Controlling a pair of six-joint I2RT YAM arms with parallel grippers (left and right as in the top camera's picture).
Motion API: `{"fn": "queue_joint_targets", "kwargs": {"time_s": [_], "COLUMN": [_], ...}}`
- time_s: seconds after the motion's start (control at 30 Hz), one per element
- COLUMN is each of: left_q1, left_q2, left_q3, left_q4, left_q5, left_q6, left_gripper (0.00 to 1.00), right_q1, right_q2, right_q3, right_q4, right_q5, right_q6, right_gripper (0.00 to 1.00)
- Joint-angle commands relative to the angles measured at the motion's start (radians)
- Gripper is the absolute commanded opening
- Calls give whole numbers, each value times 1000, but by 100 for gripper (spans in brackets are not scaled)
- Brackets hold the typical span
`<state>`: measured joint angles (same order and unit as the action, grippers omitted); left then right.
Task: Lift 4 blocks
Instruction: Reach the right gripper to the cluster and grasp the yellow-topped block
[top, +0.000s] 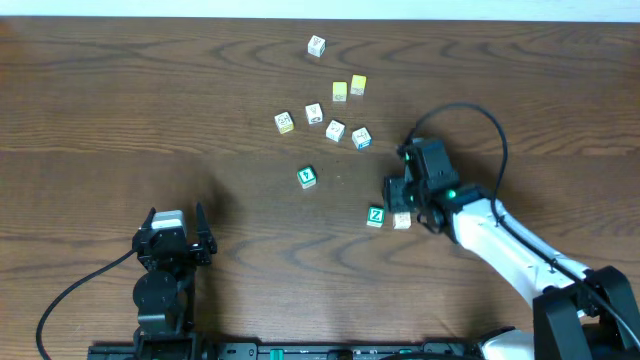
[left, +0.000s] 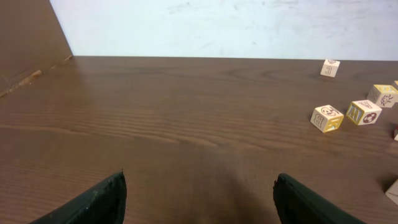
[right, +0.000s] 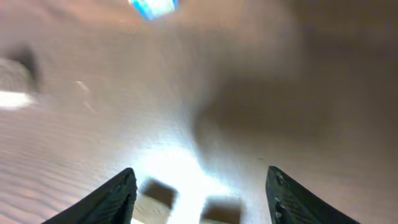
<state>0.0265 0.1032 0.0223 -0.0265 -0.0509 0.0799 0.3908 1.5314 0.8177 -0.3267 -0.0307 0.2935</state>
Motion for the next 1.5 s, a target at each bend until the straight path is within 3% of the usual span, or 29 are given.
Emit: {"fn": "queue_joint_targets", "kwargs": {"time_s": [0.0, 0.23, 0.63, 0.77, 1.03, 1.47], "left_q1": [7, 7, 7, 7, 7, 7], "left_q2": [1, 1, 1, 1, 1, 1], "left_q3": [-18, -18, -18, -18, -18, -18], "left_q4": [-37, -37, -38, -40, -40, -40], "left_q5": [-8, -8, -8, -8, -8, -8], "left_q6": [9, 9, 10, 10, 10, 10], "left_gripper": [76, 76, 76, 76, 76, 76], "right_q1": [-8, -3, 39, 38, 29, 29], "right_q2": [13, 157, 519, 560, 570, 607], "right_q3": [116, 288, 648, 668, 668, 668], "right_q4": [-14, -39, -156, -156, -187, -174], "right_q5": [-1, -35, -30, 23, 30, 30], "right_q6": [-117, -219, -381, -381, -400, -408], "right_gripper": [68, 73, 70, 68, 50, 50]}}
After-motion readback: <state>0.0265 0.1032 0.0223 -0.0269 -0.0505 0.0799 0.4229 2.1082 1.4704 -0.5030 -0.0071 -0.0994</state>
